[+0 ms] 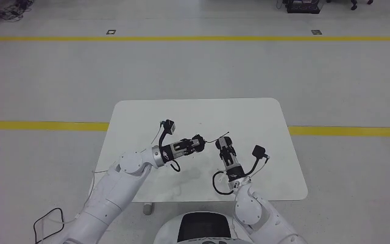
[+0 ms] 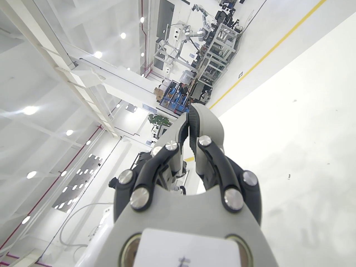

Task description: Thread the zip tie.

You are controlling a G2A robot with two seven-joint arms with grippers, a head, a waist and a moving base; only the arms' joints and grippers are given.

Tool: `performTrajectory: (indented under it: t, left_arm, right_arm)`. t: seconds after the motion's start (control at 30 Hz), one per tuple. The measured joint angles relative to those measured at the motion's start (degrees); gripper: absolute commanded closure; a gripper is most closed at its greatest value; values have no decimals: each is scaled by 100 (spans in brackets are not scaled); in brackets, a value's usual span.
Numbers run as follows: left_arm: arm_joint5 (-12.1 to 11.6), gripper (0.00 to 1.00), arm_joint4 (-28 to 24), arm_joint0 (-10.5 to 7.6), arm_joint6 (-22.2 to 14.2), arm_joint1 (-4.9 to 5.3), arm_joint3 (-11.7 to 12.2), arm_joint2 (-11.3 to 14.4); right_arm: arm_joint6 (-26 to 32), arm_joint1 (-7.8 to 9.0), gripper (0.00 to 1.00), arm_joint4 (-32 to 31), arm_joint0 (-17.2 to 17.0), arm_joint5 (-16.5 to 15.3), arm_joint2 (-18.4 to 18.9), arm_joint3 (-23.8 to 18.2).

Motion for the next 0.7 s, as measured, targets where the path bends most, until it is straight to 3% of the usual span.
performTrajectory:
  t: [0.7]
  left_arm:
    - [0,100,471,93,261,-8,-185,-75]
  right_arm:
    - [214,-113,100,146,-96,293,136,-114]
